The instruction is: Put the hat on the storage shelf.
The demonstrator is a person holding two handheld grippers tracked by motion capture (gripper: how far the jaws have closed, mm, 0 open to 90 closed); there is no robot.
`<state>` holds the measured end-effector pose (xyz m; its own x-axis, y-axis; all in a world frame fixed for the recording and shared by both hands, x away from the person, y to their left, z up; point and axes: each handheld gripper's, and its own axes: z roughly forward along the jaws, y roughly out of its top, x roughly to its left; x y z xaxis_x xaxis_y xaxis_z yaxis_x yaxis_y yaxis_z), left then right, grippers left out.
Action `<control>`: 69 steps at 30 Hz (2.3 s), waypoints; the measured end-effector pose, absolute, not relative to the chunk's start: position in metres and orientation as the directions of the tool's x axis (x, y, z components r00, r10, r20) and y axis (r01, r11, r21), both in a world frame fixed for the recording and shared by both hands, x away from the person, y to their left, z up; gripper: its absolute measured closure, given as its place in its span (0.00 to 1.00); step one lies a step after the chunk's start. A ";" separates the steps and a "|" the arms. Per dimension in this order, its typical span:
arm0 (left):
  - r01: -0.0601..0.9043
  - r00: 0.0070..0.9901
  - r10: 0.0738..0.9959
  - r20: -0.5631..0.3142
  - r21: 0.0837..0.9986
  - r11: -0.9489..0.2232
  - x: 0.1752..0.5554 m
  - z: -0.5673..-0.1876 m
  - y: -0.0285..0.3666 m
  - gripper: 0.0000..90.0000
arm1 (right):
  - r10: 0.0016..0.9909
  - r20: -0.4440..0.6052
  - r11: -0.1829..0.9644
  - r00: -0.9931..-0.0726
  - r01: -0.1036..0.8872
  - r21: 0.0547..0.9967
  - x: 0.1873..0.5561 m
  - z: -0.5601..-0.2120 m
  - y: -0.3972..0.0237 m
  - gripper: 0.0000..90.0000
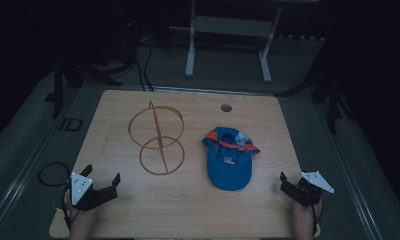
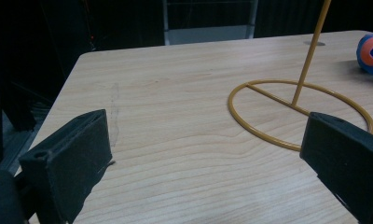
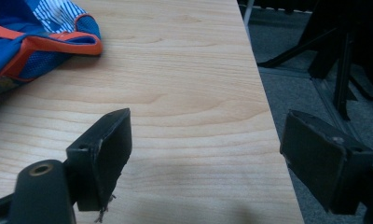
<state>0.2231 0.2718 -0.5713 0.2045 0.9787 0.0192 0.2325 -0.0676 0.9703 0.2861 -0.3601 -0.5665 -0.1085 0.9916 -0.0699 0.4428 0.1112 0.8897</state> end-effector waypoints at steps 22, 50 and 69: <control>0.220 0.272 0.962 0.006 0.973 -0.068 0.226 -0.569 0.259 0.02 | 0.972 -0.029 0.136 -0.232 0.463 0.876 0.294 -0.513 -0.344 0.18; 0.239 0.344 0.938 0.031 0.964 -0.119 0.229 -0.572 0.253 0.02 | 0.849 0.017 0.308 -0.528 0.520 0.797 0.388 -0.466 -0.285 0.25; 0.251 0.358 0.933 0.026 0.960 -0.123 0.230 -0.572 0.254 0.03 | 0.865 0.035 0.332 -0.500 0.624 0.707 0.451 -0.508 -0.246 0.25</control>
<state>0.2301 0.2540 -0.5724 0.3579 0.9334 0.0260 0.2509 -0.1230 0.9602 0.4509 -0.2461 -0.5084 -0.4999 0.8654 0.0354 0.6243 0.3317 0.7073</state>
